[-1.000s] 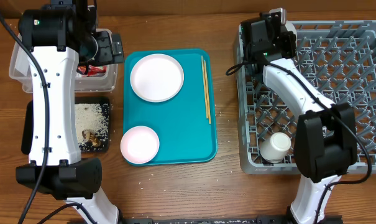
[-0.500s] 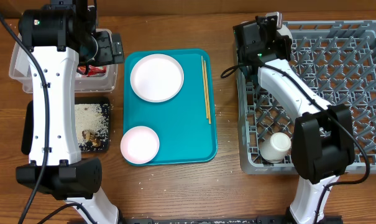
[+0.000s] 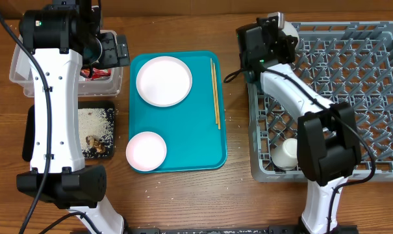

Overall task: Sort waste into correct bins and load items into the dishwasher
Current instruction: 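Carry the grey bowl right and set it tilted in the rack, then return the right gripper to the teal tray and grasp the pink bowl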

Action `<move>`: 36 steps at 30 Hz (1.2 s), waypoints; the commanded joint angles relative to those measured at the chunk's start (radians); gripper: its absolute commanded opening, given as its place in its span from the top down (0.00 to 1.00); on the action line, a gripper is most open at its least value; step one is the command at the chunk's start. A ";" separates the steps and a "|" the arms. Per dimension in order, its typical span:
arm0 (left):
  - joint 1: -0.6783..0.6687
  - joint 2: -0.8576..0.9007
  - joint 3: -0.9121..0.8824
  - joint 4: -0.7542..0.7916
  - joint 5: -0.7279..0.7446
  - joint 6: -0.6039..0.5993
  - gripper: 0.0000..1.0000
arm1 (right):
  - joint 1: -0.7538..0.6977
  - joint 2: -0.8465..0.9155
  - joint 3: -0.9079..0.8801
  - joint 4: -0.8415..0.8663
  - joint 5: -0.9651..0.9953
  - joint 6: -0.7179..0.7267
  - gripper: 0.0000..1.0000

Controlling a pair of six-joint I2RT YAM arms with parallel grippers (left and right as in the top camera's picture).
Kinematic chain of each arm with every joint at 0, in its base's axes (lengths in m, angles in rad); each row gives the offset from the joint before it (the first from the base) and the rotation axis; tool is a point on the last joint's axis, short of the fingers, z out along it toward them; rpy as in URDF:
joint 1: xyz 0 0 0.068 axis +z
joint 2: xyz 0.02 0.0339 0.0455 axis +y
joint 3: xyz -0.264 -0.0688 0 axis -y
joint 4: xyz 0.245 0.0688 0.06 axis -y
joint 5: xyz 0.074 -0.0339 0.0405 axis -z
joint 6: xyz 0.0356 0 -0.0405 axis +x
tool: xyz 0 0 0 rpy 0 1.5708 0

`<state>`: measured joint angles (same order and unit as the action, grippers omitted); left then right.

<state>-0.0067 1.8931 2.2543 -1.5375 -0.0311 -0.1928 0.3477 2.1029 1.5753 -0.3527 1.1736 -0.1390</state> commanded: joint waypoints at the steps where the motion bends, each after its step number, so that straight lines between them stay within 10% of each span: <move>1: 0.000 0.007 0.010 0.001 -0.005 -0.014 0.00 | 0.055 0.009 -0.003 -0.060 0.004 -0.018 0.86; 6: 0.000 0.007 0.010 0.001 -0.005 -0.014 0.00 | 0.089 0.009 -0.003 -0.182 0.000 0.046 0.13; 8: 0.000 0.007 0.010 0.002 -0.005 -0.014 0.00 | 0.090 0.006 -0.002 -0.187 0.000 0.046 0.00; 17: 0.000 0.007 0.010 0.001 -0.005 -0.014 0.00 | 0.089 -0.238 0.003 -0.231 -0.320 0.135 0.00; 27: 0.000 0.007 0.010 0.002 -0.005 -0.014 0.00 | 0.105 -0.390 -0.048 -0.513 -1.645 0.357 0.10; 36: 0.000 0.007 0.010 0.001 -0.005 -0.014 0.00 | 0.359 -0.320 -0.296 -0.327 -1.534 0.655 0.23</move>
<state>-0.0067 1.8931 2.2543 -1.5379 -0.0311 -0.1928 0.6376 1.7763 1.3128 -0.7364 -0.3626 0.3908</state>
